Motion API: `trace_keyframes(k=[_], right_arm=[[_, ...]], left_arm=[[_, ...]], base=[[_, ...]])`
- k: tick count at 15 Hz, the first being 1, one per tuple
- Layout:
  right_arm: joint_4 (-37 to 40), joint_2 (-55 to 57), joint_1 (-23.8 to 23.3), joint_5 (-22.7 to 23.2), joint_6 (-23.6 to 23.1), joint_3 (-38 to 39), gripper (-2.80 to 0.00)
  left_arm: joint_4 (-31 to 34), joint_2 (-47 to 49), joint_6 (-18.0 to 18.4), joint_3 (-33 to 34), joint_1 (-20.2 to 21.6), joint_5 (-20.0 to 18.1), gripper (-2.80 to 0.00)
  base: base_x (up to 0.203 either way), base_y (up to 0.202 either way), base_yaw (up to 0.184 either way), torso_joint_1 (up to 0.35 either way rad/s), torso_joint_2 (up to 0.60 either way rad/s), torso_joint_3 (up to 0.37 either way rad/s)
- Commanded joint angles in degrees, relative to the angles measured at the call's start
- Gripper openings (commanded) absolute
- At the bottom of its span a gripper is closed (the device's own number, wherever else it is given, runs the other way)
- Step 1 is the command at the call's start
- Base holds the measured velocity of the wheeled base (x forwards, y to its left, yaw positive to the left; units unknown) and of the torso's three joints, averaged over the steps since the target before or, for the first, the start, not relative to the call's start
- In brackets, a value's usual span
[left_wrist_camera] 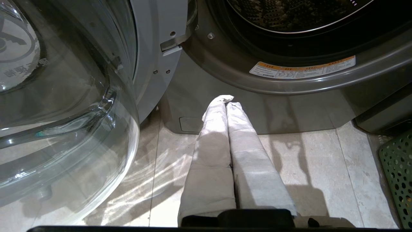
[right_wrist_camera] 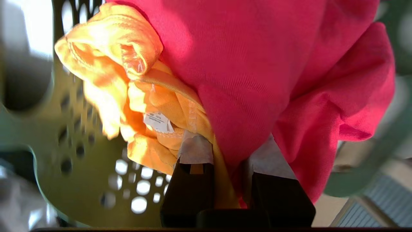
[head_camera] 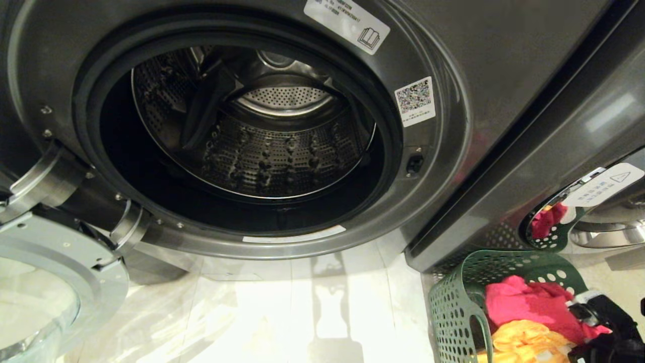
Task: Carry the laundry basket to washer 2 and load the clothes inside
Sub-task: Place the clothes into the washing machine
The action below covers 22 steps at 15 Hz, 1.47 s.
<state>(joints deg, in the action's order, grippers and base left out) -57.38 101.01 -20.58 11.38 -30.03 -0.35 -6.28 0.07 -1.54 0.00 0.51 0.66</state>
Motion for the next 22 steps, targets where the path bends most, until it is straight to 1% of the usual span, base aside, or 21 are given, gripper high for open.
trace_keyframes(k=[1,5,8,10,12,14,15,17,20,22], right_arm=[[-0.3,-12.6,0.0,-0.3,2.3,0.3,-2.80],[1.0,-24.4,0.1,-2.8,7.4,0.4,-2.80],[6.1,-30.7,0.7,-5.5,12.8,0.3,-2.80],[9.6,-35.4,1.6,-7.0,15.4,-0.1,-2.80],[15.0,-40.7,2.7,-7.6,16.3,-1.7,-2.80],[24.4,-45.3,6.0,-8.5,17.7,-4.3,-2.80],[27.6,-47.0,8.2,-9.6,18.5,-5.2,-2.80],[30.6,-49.9,11.2,-11.7,19.5,-5.8,-2.80],[35.9,-55.0,12.0,-12.5,19.6,-8.4,-2.80],[43.6,-59.7,12.0,-12.6,19.7,-12.2,-2.80]], left_arm=[[0.0,0.0,0.0,2.3,0.0,0.0,-2.80],[0.0,0.0,0.0,2.3,0.0,0.0,-2.80],[0.0,0.0,0.0,2.3,0.0,0.0,-2.80],[0.0,0.0,0.0,2.3,0.0,0.0,-2.80],[0.0,0.1,0.0,2.3,0.0,0.0,-2.80],[0.0,0.0,0.0,2.3,0.0,0.0,-2.80],[0.0,0.1,0.0,2.3,0.0,0.0,-2.80],[0.0,0.0,0.0,2.3,0.0,0.0,-2.80],[0.0,0.0,0.0,2.3,0.0,0.0,-2.80],[0.0,0.0,0.0,2.3,0.0,0.0,-2.80]], base=[[0.000,0.000,0.000,0.000,0.00,0.000],[0.000,0.000,0.000,0.000,0.00,0.000],[0.000,0.000,0.000,0.000,0.00,0.000],[0.000,0.000,0.000,0.000,0.00,0.000],[0.000,0.000,0.000,0.000,0.00,0.000],[0.000,0.000,0.000,0.000,0.00,0.000],[0.000,0.000,0.000,0.000,0.00,0.000],[0.000,0.000,0.000,0.000,0.00,0.000],[0.000,0.000,0.000,0.000,0.00,0.000],[0.000,0.000,0.000,0.000,0.00,0.000]])
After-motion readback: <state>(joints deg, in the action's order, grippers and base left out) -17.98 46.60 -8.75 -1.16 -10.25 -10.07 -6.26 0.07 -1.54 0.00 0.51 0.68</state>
